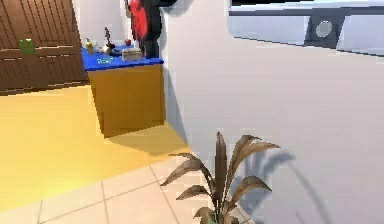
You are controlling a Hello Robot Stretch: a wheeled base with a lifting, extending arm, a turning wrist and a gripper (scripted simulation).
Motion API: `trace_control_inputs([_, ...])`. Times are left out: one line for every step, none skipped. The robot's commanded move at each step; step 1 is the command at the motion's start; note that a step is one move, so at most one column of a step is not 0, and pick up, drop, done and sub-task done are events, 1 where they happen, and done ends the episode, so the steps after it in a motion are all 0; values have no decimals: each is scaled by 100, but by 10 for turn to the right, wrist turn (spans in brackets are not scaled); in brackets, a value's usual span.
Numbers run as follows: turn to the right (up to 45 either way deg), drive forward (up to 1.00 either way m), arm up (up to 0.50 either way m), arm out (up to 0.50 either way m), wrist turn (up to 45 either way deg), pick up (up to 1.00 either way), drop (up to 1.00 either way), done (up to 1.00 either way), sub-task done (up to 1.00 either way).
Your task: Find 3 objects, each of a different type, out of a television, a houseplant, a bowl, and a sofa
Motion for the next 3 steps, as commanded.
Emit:
trace_control_inputs([300,0,0,0,0,0,0,0,0])
trace_control_inputs([0,0,0,0,0,0,0,0,100])
trace_control_inputs([-180,0,0,0,0,0,0,0,0])
